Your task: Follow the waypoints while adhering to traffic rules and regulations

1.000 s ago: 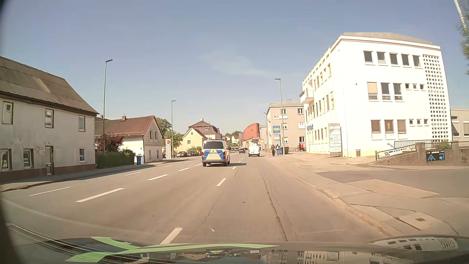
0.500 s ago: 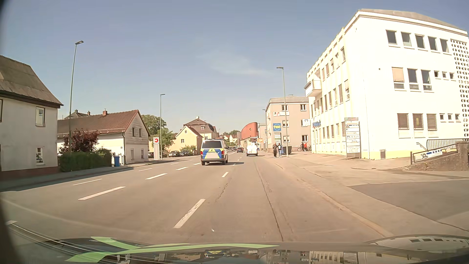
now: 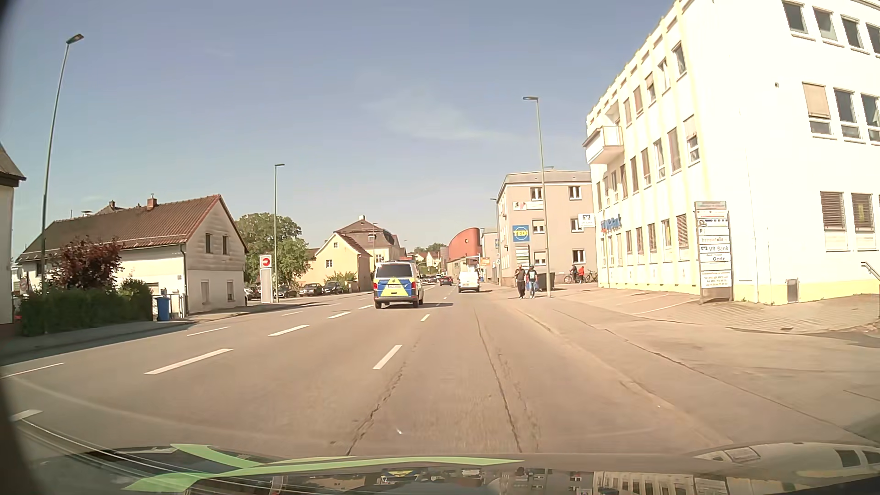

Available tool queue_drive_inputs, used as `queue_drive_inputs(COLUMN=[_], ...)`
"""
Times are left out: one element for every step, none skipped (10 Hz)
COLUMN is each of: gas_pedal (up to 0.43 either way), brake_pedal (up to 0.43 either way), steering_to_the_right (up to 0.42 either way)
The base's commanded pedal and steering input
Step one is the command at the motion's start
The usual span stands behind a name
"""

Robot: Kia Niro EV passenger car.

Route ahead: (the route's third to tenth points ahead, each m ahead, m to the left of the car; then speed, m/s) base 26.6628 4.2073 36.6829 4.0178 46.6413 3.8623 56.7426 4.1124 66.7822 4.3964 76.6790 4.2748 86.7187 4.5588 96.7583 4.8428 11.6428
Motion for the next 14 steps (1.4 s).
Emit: queue_drive_inputs(gas_pedal=[0.059, 0.059, 0.059, 0.059, 0.059, 0.059, 0.047, 0.047, 0.047, 0.039, 0.039, 0.039, 0.039, 0.039], brake_pedal=[0.0, 0.0, 0.0, 0.0, 0.0, 0.0, 0.0, 0.0, 0.0, 0.0, 0.0, 0.0, 0.0, 0.0], steering_to_the_right=[-0.002, -0.004, -0.005, -0.005, -0.006, -0.006, -0.006, -0.006, -0.006, -0.006, -0.005, -0.005, -0.005, -0.005])
